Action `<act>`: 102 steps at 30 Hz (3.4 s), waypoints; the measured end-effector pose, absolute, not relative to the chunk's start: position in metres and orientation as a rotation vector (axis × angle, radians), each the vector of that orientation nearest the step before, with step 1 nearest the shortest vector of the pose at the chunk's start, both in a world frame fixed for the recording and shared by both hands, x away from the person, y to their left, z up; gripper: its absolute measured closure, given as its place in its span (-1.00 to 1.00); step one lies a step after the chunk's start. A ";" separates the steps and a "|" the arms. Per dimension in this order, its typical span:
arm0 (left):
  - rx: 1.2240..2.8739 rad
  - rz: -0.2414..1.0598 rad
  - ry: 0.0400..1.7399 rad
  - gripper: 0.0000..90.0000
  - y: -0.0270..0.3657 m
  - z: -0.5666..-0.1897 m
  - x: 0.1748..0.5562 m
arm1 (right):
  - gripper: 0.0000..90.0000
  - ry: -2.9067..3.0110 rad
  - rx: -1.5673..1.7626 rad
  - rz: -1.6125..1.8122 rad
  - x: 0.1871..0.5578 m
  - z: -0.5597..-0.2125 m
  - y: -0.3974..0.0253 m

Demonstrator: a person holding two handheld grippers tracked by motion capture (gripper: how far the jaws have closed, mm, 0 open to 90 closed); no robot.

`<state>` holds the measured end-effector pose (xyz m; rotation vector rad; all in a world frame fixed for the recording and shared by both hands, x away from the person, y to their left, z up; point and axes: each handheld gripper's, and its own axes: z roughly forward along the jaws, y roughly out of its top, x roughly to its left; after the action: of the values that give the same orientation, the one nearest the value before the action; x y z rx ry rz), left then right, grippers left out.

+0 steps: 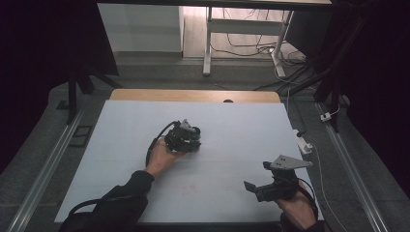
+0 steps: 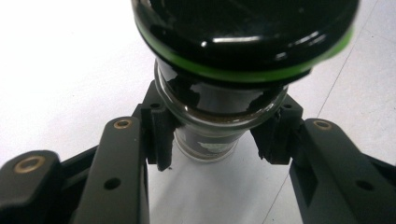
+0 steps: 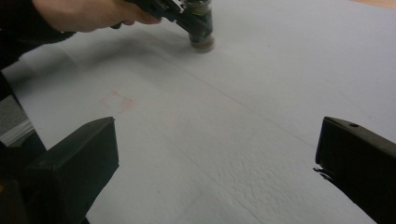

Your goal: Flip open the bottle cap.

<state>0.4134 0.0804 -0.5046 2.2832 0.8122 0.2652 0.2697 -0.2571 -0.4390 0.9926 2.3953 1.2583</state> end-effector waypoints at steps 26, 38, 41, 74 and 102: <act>2.284 0.275 0.806 0.19 0.080 -0.505 0.413 | -1.00 2.459 0.942 1.264 0.312 -0.431 -0.193; 2.286 0.274 0.807 0.20 0.080 -0.505 0.413 | -1.00 2.464 0.907 1.254 0.339 -0.434 -0.164; 2.288 0.274 0.807 0.20 0.080 -0.505 0.413 | -1.00 2.467 0.899 1.251 0.347 -0.437 -0.156; 2.291 0.277 0.805 0.19 0.080 -0.505 0.412 | 0.98 2.609 0.751 1.231 0.392 -0.453 -0.111; 2.285 0.284 0.811 0.20 0.080 -0.505 0.412 | 0.99 2.550 0.770 1.273 0.401 -0.449 -0.096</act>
<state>0.4116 0.0799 -0.5054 2.2848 0.8108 0.2835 0.4005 -0.0964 -0.4486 0.7698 2.5502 1.2731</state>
